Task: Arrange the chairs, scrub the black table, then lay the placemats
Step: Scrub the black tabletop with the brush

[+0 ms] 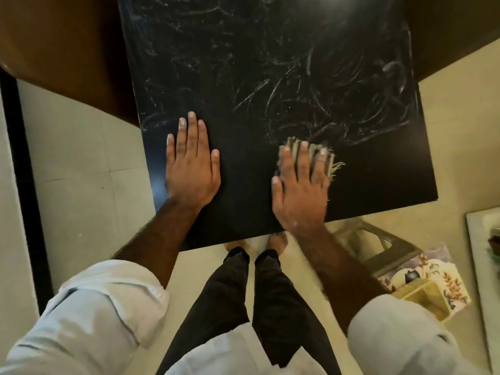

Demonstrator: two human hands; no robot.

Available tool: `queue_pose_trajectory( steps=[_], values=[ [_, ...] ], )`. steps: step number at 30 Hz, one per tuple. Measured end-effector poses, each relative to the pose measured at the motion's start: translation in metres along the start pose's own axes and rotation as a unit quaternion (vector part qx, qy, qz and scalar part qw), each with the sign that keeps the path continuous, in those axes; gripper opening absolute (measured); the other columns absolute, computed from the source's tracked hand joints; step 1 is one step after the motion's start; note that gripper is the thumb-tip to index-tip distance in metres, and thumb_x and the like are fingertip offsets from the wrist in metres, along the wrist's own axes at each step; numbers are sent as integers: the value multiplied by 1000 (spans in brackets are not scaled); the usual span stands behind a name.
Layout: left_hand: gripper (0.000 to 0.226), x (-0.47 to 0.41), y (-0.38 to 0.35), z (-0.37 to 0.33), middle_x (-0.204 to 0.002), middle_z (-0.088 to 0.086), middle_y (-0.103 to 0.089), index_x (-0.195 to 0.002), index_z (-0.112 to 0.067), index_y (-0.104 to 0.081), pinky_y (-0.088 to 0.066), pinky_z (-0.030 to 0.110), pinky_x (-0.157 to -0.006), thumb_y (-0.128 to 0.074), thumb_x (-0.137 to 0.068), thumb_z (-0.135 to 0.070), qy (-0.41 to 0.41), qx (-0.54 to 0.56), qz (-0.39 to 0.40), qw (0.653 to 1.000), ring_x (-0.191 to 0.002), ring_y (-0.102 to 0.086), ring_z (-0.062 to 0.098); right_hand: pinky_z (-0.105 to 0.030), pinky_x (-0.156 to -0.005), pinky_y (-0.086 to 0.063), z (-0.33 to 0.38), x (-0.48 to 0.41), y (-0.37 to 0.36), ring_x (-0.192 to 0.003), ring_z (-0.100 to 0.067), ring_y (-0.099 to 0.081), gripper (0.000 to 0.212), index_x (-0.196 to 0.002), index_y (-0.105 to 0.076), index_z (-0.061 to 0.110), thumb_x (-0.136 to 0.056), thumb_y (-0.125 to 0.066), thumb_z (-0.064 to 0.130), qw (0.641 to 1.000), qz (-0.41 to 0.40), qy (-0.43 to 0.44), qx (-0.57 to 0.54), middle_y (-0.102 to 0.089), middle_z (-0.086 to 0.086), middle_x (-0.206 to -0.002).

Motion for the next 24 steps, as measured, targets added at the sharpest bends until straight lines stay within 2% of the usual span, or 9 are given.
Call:
queue_pose_trajectory(
  steps=[3,5,9,12,13,15,17,19,24],
  values=[
    [73,0,1,-3,-185,10,6,-176,-10,0,-7,54,-139,-11,-116,-51,-1,-11,-3,1000,-172,5,28,-68,-132,-21,-9,-33,10,-169,-47,1,73,-178,-7,30,-114,-29,57,998,-19,-56,0,0,-9,-186],
    [73,-1,0,-3,-185,11,7,-176,-10,1,-6,54,-139,-11,-116,-51,1,-15,0,1000,-172,5,29,-67,-132,-21,16,-60,11,-169,-48,-1,73,-178,-10,28,-113,-28,57,998,-35,-51,-3,-3,-10,-186],
    [74,2,-3,1,-185,11,9,-176,-10,3,-6,55,-139,-9,-116,-50,-3,-19,5,1000,-172,7,28,-64,-134,-13,89,-73,2,-169,-48,-4,76,-178,-15,26,-111,-31,58,999,-27,41,-11,-5,-11,-186],
    [74,4,-4,2,-185,11,11,-176,-10,4,-8,56,-138,-7,-115,-51,-3,-24,8,1000,-172,8,28,-64,-134,-13,103,-44,-5,-170,-44,2,75,-178,-11,31,-111,-33,57,994,5,106,-27,1,-7,-186],
    [74,3,-3,1,-185,10,11,-176,-10,4,-8,56,-138,-7,-115,-51,-3,-19,7,1000,-172,8,28,-65,-134,-13,89,-35,-5,-170,-44,5,75,-178,-9,33,-112,-33,57,995,8,97,-25,3,-6,-186],
    [74,1,0,0,-185,10,9,-176,-10,3,-9,56,-138,-10,-116,-51,-2,-13,1,1000,-172,6,28,-69,-133,-13,43,-22,-2,-169,-47,7,73,-177,-6,39,-112,-30,60,1000,0,20,-15,8,-10,-185],
    [74,0,-1,-2,-185,10,8,-176,-10,2,-8,56,-138,-10,-115,-51,-3,-10,-4,1000,-172,5,29,-72,-130,-20,-12,-20,6,-168,-50,6,70,-176,-5,45,-112,-28,63,997,-8,-74,-10,10,-18,-184],
    [74,-1,-3,-2,-185,10,8,-176,-10,2,-8,55,-139,-10,-116,-51,0,-17,-6,1000,-172,4,29,-73,-129,-24,-44,-36,13,-168,-51,4,69,-176,-5,44,-113,-28,62,994,-11,-111,-14,7,-20,-184],
    [74,-2,-6,-3,-185,9,9,-176,-11,3,-7,56,-138,-10,-116,-52,9,-27,3,1000,-172,5,30,-66,-132,-19,-4,-97,18,-168,-51,-5,77,-178,-11,23,-112,-29,59,993,-56,-101,-14,-6,-23,-183]
  ],
)
Point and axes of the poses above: each hand's wrist, its own x-axis away from the middle knuckle, its own y-axis out of the back of the hand, z = x × y, the point moved 8 cm from there along -x, towards the middle knuckle
